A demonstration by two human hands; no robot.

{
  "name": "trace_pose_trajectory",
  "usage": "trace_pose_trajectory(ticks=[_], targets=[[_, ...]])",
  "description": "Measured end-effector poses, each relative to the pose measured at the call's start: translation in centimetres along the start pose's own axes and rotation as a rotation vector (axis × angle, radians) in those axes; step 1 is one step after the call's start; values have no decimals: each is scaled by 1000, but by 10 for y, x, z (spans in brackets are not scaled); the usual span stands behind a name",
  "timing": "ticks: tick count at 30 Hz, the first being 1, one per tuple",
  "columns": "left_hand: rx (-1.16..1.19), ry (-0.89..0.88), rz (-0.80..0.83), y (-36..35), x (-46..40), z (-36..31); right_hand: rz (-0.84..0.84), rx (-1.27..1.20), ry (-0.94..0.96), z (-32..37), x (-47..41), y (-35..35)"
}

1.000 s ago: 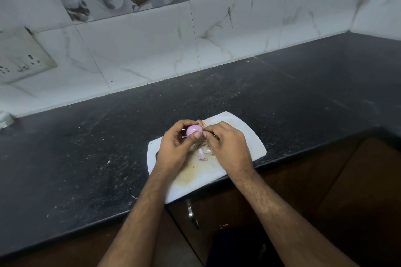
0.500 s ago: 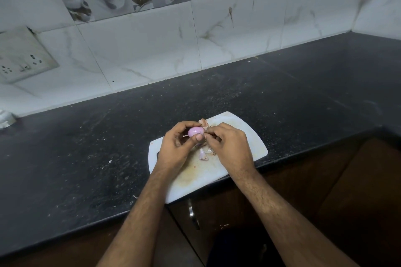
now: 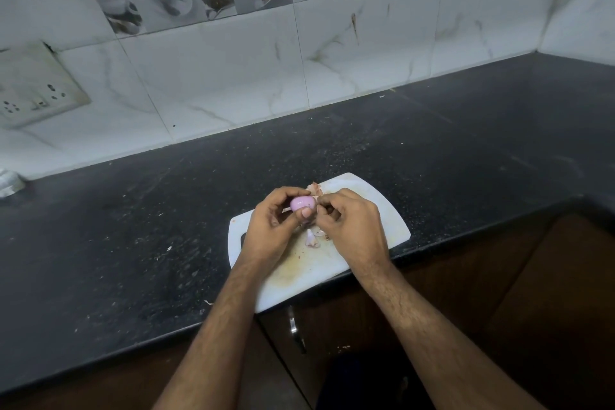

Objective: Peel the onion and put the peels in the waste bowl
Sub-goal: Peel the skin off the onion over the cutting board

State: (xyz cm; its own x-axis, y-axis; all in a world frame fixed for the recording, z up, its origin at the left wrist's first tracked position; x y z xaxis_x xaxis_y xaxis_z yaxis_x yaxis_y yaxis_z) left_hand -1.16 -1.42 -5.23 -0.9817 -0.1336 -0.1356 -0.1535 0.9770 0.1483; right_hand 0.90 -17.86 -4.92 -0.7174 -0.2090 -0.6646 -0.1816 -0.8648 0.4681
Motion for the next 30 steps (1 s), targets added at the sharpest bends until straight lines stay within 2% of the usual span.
trace_pose_trajectory(ticks=[8,13,17,30], targets=[[27,10,-8,-2,2,-3,-67,-68,-93,0,-2,6],[2,28,-28,0,1,-2,-6,-104,-21,4,-3,7],[-6,33,-33,0,2,-2,69,-37,-23,2,-4,5],[-32,55,-25,0,2,-1,47,-5,14,2,-2,3]])
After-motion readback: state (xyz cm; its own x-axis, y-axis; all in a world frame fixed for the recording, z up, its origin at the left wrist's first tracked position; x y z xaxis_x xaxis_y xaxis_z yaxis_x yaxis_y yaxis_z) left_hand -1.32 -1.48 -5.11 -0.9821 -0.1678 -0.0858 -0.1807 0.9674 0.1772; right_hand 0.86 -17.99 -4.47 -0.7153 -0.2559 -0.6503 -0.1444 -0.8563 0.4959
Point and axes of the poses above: each hand's wrist, its own x-axis away from the middle knuckle, its own y-axis out of the back of the hand, z = x × y, the point moved 1 cm from there along -x, towards the middle knuckle, and after that the axes turned 13 degrees about y, right-handed, at the moved point
